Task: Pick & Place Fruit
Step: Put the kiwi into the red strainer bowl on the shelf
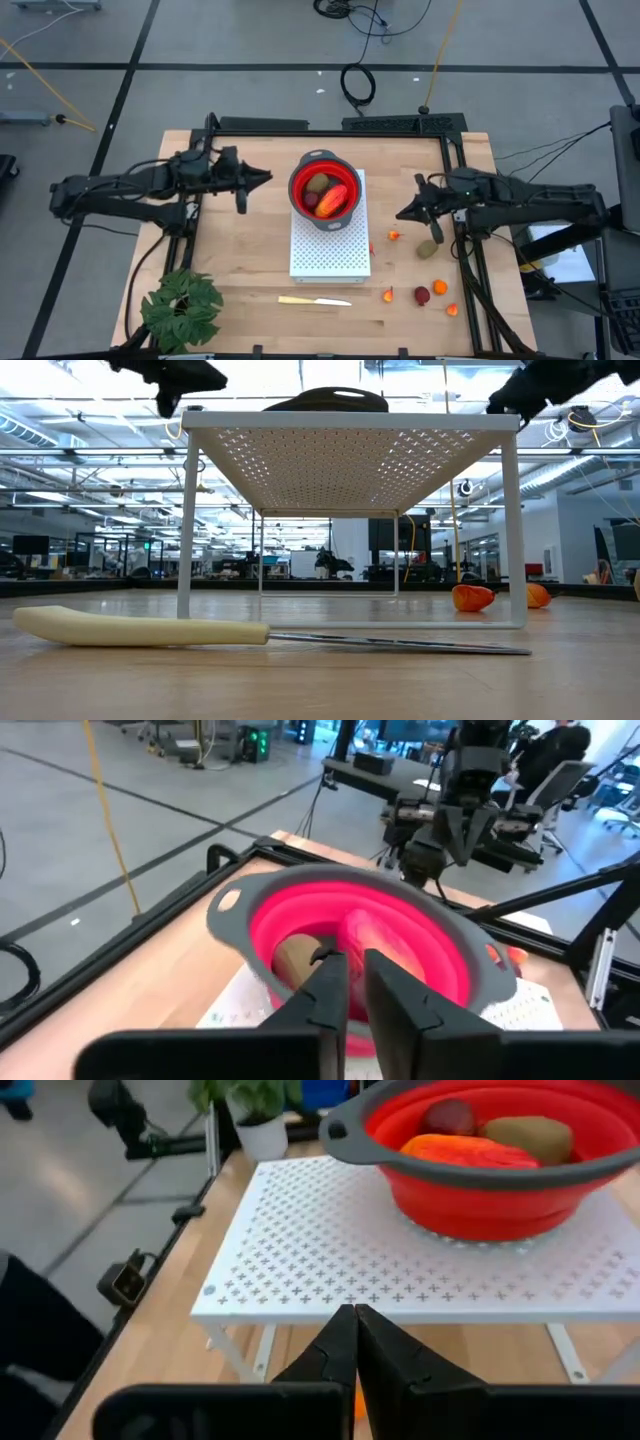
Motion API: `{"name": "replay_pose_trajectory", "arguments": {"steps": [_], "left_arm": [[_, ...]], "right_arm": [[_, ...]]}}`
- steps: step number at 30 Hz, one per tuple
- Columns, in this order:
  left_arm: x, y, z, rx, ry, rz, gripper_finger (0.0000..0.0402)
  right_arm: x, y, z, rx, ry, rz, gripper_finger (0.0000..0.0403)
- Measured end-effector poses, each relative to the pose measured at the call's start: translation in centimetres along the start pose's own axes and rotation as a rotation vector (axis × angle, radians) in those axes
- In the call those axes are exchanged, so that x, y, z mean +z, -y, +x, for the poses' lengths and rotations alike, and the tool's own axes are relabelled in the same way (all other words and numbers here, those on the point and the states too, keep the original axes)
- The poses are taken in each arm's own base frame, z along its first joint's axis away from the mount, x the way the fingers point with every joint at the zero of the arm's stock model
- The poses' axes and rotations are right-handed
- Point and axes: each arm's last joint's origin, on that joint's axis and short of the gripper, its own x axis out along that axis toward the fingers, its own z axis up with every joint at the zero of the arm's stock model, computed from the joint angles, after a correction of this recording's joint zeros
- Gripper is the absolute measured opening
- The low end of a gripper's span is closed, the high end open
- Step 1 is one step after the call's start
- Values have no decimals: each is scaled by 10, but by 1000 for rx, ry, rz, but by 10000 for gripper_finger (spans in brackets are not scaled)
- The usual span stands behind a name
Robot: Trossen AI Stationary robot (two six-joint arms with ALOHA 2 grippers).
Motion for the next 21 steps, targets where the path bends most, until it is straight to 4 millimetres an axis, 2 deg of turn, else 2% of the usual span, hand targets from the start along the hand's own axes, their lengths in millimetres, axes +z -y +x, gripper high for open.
{"name": "replay_pose_trajectory", "arguments": {"steps": [7,15,21], "left_arm": [[-17,-1,-19,-36,23,41,2],[-33,-5,-36,-74,86,75,23],[-43,-9,-46,-92,113,83,15]], "right_arm": [[17,-13,9,27,-157,-32,0],[28,-32,20,22,-447,-23,0],[31,-47,34,36,-685,-17,0]]}}
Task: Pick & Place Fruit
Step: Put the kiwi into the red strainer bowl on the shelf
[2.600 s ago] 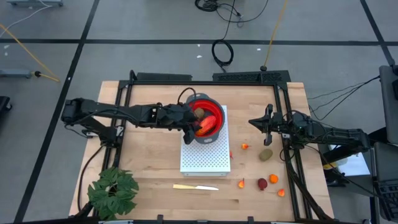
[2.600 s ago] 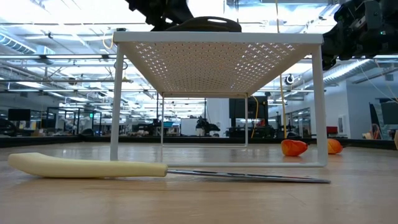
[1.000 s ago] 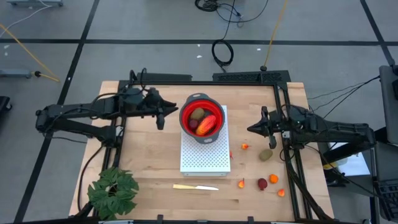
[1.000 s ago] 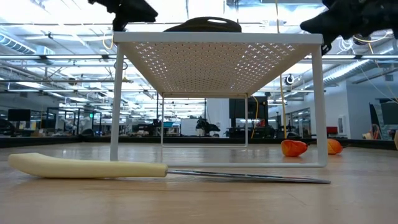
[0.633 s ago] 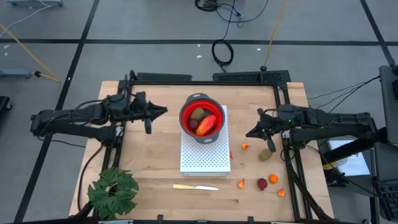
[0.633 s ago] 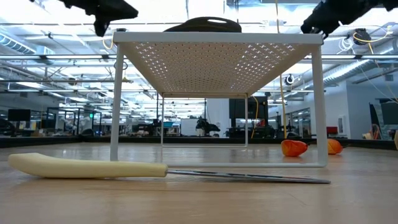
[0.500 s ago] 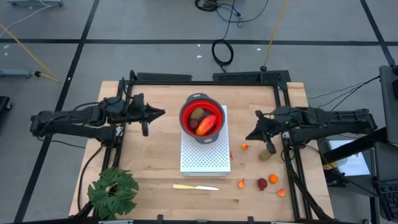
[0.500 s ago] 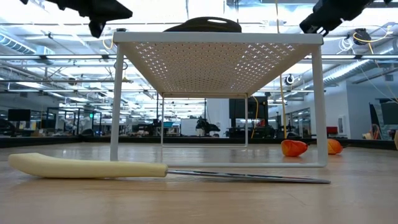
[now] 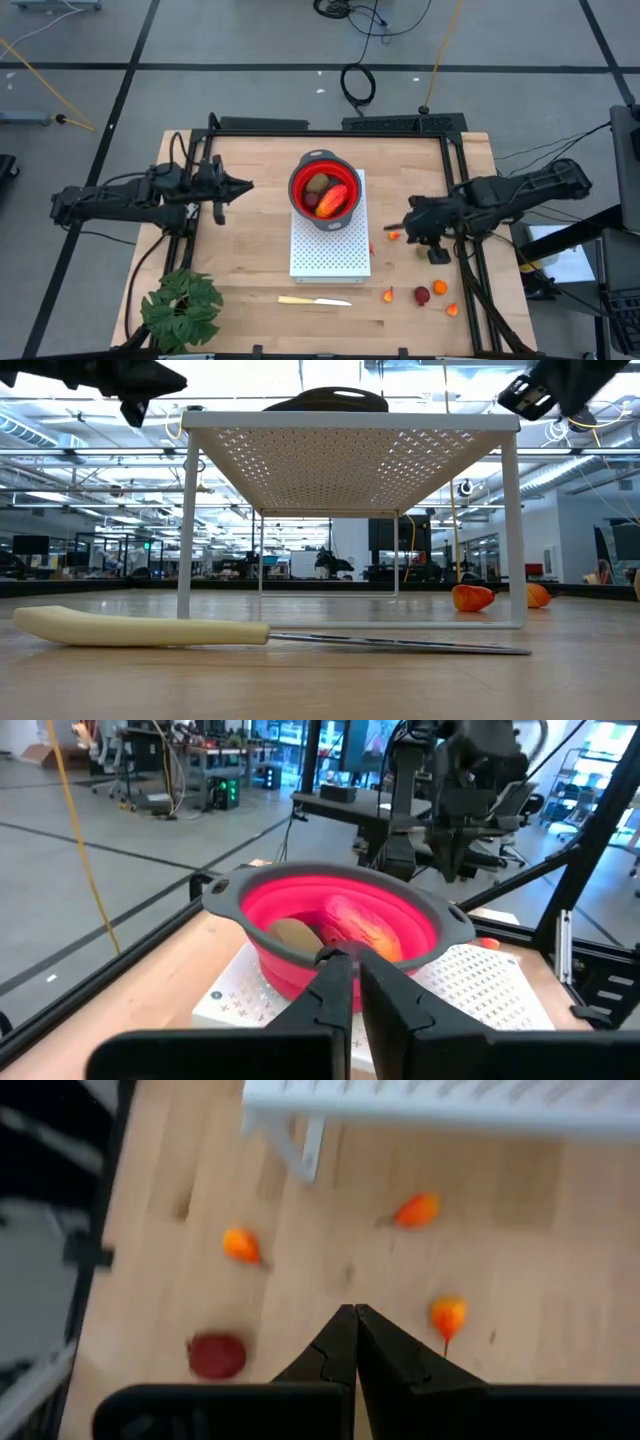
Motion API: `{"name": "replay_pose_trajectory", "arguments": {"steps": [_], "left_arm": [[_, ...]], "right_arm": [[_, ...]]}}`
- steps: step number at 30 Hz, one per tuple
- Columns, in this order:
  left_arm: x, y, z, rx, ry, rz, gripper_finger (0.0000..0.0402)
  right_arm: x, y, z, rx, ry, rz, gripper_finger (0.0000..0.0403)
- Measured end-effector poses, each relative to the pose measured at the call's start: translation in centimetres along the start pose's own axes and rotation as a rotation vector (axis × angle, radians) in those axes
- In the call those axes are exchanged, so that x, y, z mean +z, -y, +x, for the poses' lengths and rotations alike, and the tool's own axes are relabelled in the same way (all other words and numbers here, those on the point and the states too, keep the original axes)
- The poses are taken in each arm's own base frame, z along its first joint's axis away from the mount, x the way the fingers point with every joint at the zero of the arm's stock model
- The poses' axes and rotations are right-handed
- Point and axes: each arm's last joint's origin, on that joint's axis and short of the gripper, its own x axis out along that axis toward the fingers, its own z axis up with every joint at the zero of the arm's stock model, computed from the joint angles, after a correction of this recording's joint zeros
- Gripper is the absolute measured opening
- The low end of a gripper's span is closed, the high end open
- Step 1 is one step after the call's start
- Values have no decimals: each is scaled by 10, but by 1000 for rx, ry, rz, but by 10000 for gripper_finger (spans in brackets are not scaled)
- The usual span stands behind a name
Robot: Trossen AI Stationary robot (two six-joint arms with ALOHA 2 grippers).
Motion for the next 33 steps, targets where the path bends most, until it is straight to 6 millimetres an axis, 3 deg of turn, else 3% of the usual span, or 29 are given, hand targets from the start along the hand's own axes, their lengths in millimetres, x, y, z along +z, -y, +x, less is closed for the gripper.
{"name": "replay_pose_trajectory", "arguments": {"steps": [5,10,16,26,33], "left_arm": [[-5,-1,-7,-3,23,6,3],[-4,-2,-11,-6,42,16,23],[-5,-2,-11,-5,39,22,31],[-5,-1,-11,-44,32,3,2],[-5,-1,-11,-45,32,0,24]], "right_arm": [[2,-9,17,6,-207,-25,0],[-7,-9,28,7,-410,8,0],[-9,-5,32,-10,-481,24,15],[-9,-4,31,-9,-481,29,129],[-20,-1,41,-16,-538,19,221]]}}
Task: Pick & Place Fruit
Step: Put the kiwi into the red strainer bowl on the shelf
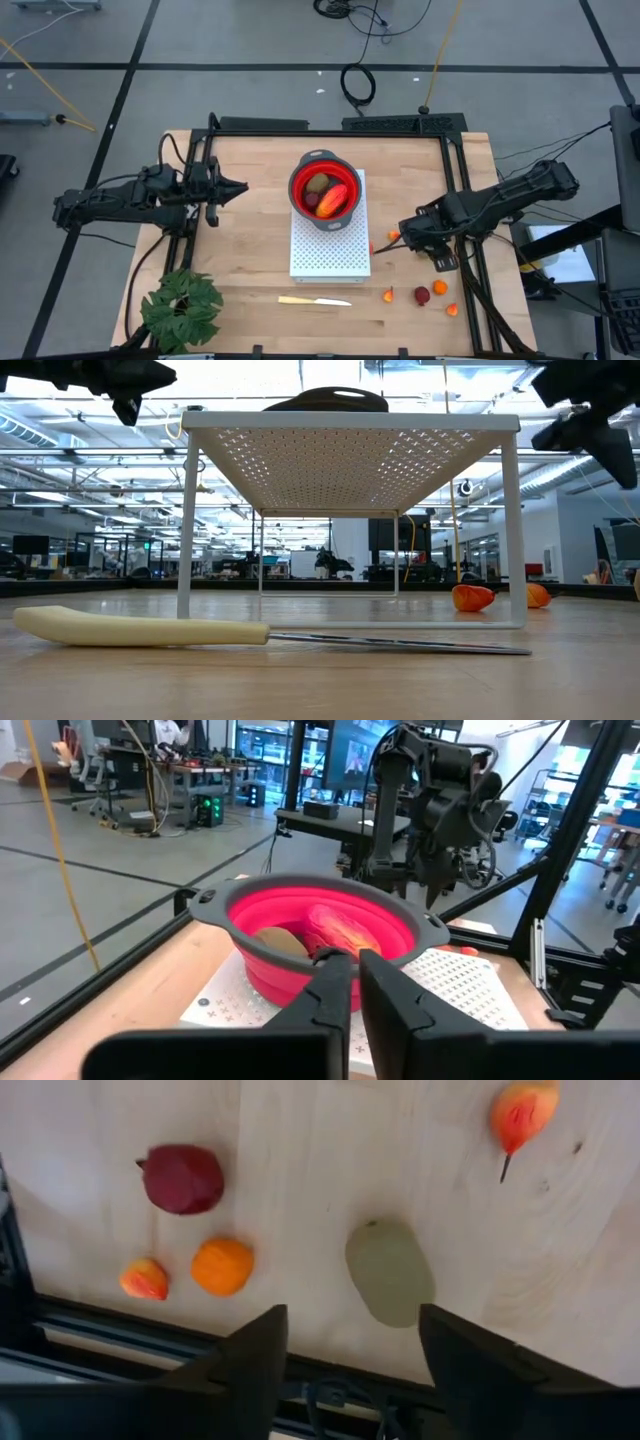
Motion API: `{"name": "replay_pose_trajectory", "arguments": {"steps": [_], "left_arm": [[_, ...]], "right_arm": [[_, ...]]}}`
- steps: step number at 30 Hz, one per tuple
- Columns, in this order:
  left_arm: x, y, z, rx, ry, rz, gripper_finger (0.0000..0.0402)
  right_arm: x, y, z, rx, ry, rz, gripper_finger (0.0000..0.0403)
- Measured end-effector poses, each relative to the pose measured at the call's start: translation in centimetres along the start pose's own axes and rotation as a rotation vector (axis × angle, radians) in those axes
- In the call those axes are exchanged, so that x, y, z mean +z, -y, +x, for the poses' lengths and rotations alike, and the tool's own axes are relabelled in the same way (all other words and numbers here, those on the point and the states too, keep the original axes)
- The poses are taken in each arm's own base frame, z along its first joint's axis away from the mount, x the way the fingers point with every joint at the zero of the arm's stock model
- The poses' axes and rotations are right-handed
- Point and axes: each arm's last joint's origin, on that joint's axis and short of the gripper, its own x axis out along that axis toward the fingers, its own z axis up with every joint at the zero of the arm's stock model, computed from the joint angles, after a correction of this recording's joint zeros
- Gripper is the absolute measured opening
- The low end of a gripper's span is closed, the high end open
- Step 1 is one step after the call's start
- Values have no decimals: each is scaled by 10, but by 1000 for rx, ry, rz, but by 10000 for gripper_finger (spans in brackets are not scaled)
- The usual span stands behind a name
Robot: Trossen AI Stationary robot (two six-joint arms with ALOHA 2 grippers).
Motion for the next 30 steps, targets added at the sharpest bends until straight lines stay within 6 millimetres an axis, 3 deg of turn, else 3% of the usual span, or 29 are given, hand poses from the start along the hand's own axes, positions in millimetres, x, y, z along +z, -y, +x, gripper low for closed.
{"name": "replay_pose_trajectory", "arguments": {"steps": [8,21,30], "left_arm": [[0,0,0,0,0,0,32],[0,0,0,6,1,3,2],[0,0,0,8,2,-11,27]], "right_arm": [[-7,4,18,-7,-71,4,259],[-13,10,47,-10,-109,-53,255],[-13,15,58,-87,-87,-106,254]]}}
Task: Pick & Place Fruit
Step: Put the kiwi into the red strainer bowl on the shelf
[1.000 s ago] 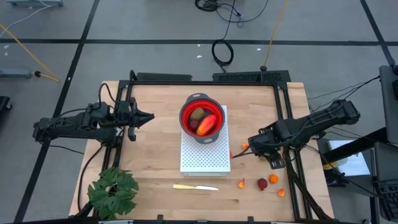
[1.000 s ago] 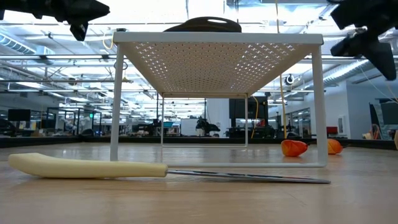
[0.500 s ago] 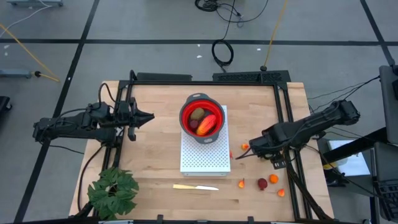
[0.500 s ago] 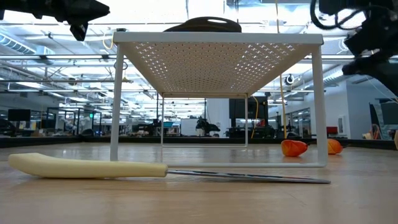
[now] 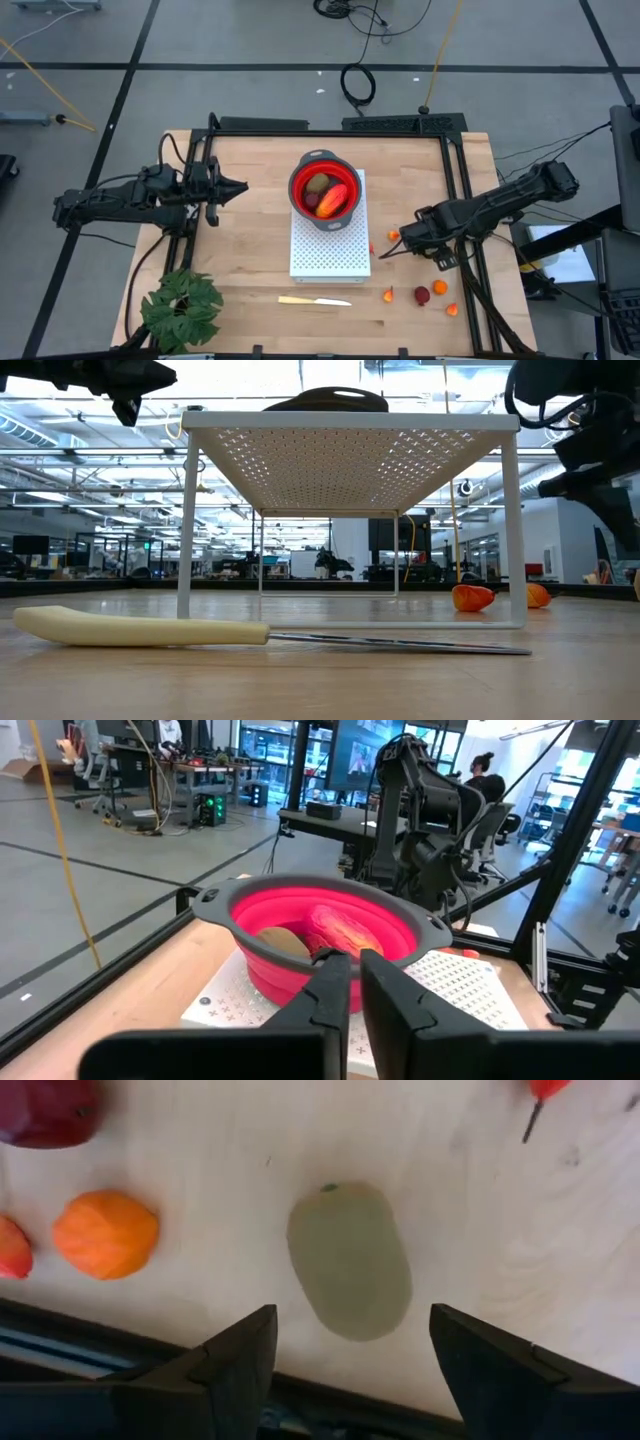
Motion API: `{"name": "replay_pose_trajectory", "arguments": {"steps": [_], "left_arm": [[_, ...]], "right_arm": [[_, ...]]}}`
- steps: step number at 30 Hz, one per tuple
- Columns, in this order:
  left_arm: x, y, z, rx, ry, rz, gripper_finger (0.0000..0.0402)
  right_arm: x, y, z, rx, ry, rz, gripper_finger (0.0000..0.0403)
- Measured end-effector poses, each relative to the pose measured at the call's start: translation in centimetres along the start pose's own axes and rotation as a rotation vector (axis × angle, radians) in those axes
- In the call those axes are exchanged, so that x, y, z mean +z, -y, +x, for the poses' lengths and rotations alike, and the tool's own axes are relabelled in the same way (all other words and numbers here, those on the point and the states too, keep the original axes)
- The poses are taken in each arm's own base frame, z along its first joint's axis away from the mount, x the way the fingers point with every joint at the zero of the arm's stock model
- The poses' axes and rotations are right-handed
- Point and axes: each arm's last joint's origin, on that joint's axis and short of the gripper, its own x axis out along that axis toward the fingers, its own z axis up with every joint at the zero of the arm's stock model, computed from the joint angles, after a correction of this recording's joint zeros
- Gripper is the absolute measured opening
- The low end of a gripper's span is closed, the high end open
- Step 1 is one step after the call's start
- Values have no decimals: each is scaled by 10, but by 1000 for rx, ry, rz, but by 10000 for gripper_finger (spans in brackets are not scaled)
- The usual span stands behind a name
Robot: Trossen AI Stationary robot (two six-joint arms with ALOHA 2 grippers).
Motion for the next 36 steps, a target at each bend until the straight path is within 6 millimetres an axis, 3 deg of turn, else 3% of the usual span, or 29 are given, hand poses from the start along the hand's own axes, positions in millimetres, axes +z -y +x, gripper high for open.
{"name": "replay_pose_trajectory", "arguments": {"steps": [11,21,36], "left_arm": [[0,0,0,0,0,-1,2],[0,0,0,1,0,-1,30],[0,0,0,1,0,-1,31]], "right_arm": [[0,1,12,4,14,-58,254],[1,2,20,4,39,-81,254],[1,2,20,4,38,-82,254]]}}
